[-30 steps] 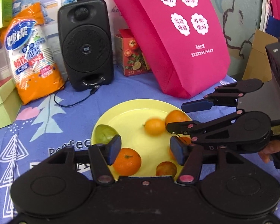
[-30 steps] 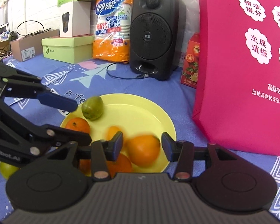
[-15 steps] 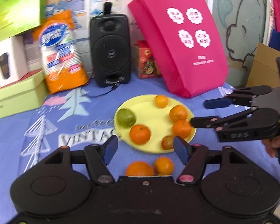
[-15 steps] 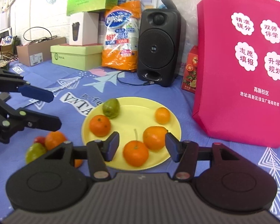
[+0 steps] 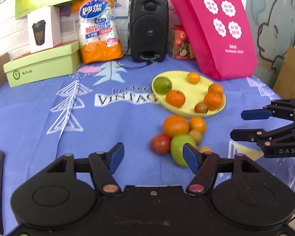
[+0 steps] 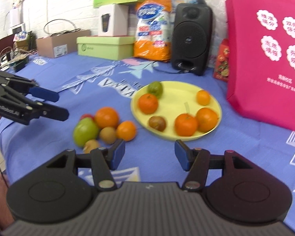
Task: Organize fruits
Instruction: 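Move both grippers back toward the remaining fruit, then grasp a green guava with left gripper while right gripper grasps a brown kiwi, then lift the green guava with left gripper while right gripper lifts the kiwi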
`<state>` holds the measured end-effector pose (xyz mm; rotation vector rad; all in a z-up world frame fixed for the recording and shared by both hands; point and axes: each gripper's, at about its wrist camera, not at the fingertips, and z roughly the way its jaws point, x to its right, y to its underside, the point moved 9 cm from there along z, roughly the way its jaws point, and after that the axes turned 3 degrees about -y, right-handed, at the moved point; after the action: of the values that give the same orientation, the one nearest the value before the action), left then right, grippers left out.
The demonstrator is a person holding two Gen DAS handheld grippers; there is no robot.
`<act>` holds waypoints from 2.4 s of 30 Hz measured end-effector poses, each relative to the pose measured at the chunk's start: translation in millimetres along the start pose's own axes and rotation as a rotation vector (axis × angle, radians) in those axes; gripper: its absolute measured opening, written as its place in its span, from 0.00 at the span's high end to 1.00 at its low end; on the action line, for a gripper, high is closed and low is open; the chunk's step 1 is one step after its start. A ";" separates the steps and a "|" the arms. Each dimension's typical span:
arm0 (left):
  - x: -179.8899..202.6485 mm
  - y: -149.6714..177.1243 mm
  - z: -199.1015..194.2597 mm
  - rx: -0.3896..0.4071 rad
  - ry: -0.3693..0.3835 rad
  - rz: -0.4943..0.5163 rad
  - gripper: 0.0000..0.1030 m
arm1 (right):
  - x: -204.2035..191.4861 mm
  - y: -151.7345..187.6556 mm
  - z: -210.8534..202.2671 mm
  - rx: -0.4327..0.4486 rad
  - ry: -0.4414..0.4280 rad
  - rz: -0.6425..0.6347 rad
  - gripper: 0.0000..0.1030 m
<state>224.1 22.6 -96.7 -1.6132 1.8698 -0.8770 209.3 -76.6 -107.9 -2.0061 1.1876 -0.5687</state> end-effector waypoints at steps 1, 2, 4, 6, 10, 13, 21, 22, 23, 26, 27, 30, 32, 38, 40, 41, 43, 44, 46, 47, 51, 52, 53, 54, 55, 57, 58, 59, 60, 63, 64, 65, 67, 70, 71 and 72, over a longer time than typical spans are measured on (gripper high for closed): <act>0.0 4.6 -0.6 -0.004 -0.008 0.006 0.35 | -5.4 2.1 0.8 -0.005 -0.009 -0.005 0.46; 0.3 9.0 -0.9 -0.010 -0.010 0.009 0.35 | -11.2 4.2 2.1 -0.011 -0.019 -0.010 0.46; 2.1 17.3 -1.1 -0.024 -0.004 0.006 0.35 | -22.7 8.0 4.0 -0.021 -0.038 -0.023 0.46; 6.0 22.7 -2.4 -0.027 0.009 0.007 0.35 | -33.3 10.9 5.0 -0.027 -0.058 -0.034 0.46; 19.7 27.9 -5.5 -0.015 0.057 0.018 0.35 | -47.0 16.8 7.1 -0.041 -0.080 -0.057 0.46; 28.7 26.0 -2.0 -0.005 0.082 0.014 0.37 | -45.1 20.7 8.9 -0.054 -0.066 -0.049 0.46; 31.5 19.9 22.9 -0.031 0.093 -0.043 0.47 | -32.4 23.2 11.0 -0.057 -0.057 -0.024 0.41; 33.4 19.7 24.8 -0.033 0.101 -0.044 0.47 | -33.1 23.6 12.8 -0.061 -0.061 -0.028 0.41; 35.6 19.5 26.8 -0.034 0.105 -0.043 0.47 | -33.9 24.4 14.7 -0.063 -0.067 -0.032 0.41; 39.1 16.5 31.7 -0.032 0.111 -0.037 0.47 | -36.7 25.6 19.3 -0.066 -0.084 -0.038 0.40; 40.0 15.1 33.7 -0.032 0.112 -0.037 0.47 | -37.5 25.3 20.4 -0.064 -0.087 -0.037 0.40; 41.0 12.1 39.9 -0.033 0.111 -0.038 0.47 | -37.0 25.2 21.2 -0.062 -0.096 -0.037 0.40; 40.7 11.2 43.7 -0.035 0.117 -0.044 0.48 | -36.9 25.2 21.7 -0.061 -0.100 -0.037 0.40; 33.0 12.2 49.1 -0.052 0.154 -0.075 0.65 | -44.0 20.3 31.7 -0.056 -0.119 -0.052 0.38; 27.8 13.4 47.4 -0.051 0.174 -0.106 0.65 | -47.9 17.7 36.5 -0.054 -0.128 -0.058 0.38; 25.4 14.4 46.7 -0.053 0.177 -0.117 0.65 | -49.5 16.4 38.8 -0.054 -0.131 -0.061 0.38; 21.1 16.1 44.0 -0.054 0.170 -0.119 0.65 | -51.5 14.0 43.6 -0.051 -0.137 -0.060 0.38; 19.9 16.6 42.5 -0.051 0.162 -0.112 0.65 | -52.2 12.6 45.6 -0.046 -0.139 -0.059 0.40; 18.3 17.9 39.4 -0.048 0.147 -0.095 0.65 | -52.4 10.1 50.6 -0.044 -0.143 -0.041 0.45; 17.9 18.1 38.4 -0.047 0.143 -0.090 0.65 | -51.5 8.8 52.6 -0.042 -0.141 -0.030 0.47; 16.7 20.3 36.3 -0.051 0.146 -0.096 0.65 | -49.4 6.5 56.2 -0.041 -0.134 -0.017 0.55; 16.5 21.1 35.7 -0.051 0.147 -0.098 0.65 | -49.0 6.5 55.8 -0.040 -0.132 -0.015 0.57; 16.4 21.9 35.1 -0.051 0.148 -0.100 0.65 | -48.4 6.6 55.4 -0.038 -0.132 -0.013 0.62; 16.4 22.3 34.4 -0.051 0.149 -0.101 0.65 | -47.9 6.7 55.2 -0.037 -0.131 -0.012 0.65; 16.4 22.8 33.6 -0.051 0.148 -0.101 0.65 | -47.8 7.2 55.0 -0.035 -0.130 -0.012 0.66; 16.8 23.5 32.6 -0.051 0.145 -0.099 0.65 | -48.8 7.6 54.4 -0.032 -0.127 -0.011 0.70; 17.4 23.7 32.1 -0.051 0.143 -0.098 0.65 | -49.2 7.8 53.9 -0.031 -0.127 -0.012 0.71; 17.8 23.7 31.3 -0.050 0.141 -0.098 0.65 | -49.7 7.8 53.4 -0.030 -0.127 -0.014 0.76; 17.8 23.7 30.2 -0.050 0.140 -0.096 0.65 | -50.5 7.9 52.4 -0.029 -0.123 -0.017 0.76; 17.9 24.3 26.3 -0.049 0.137 -0.091 0.65 | -52.4 9.7 48.8 -0.027 -0.118 -0.024 0.76; 17.6 24.6 25.1 -0.048 0.135 -0.090 0.65 | -52.9 10.8 47.0 -0.025 -0.117 -0.023 0.76; 17.6 25.5 23.4 -0.047 0.135 -0.090 0.65 | -53.3 11.9 45.0 -0.025 -0.116 -0.022 0.76; 17.4 26.2 20.3 -0.047 0.132 -0.091 0.65 | -54.2 13.6 40.6 -0.023 -0.114 -0.019 0.76; 17.9 26.3 15.7 -0.046 0.128 -0.091 0.65 | -54.8 17.0 32.4 -0.019 -0.111 -0.012 0.76; 18.0 26.0 14.3 -0.045 0.126 -0.090 0.65 | -54.5 18.0 29.5 -0.019 -0.108 -0.011 0.76; 18.3 25.4 13.0 -0.044 0.122 -0.088 0.65 | -54.4 18.9 26.5 -0.019 -0.108 -0.011 0.76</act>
<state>214.2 4.8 -123.8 -1.7151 1.9247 -0.9984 190.8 -25.1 -140.0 -2.0340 1.1211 -0.4504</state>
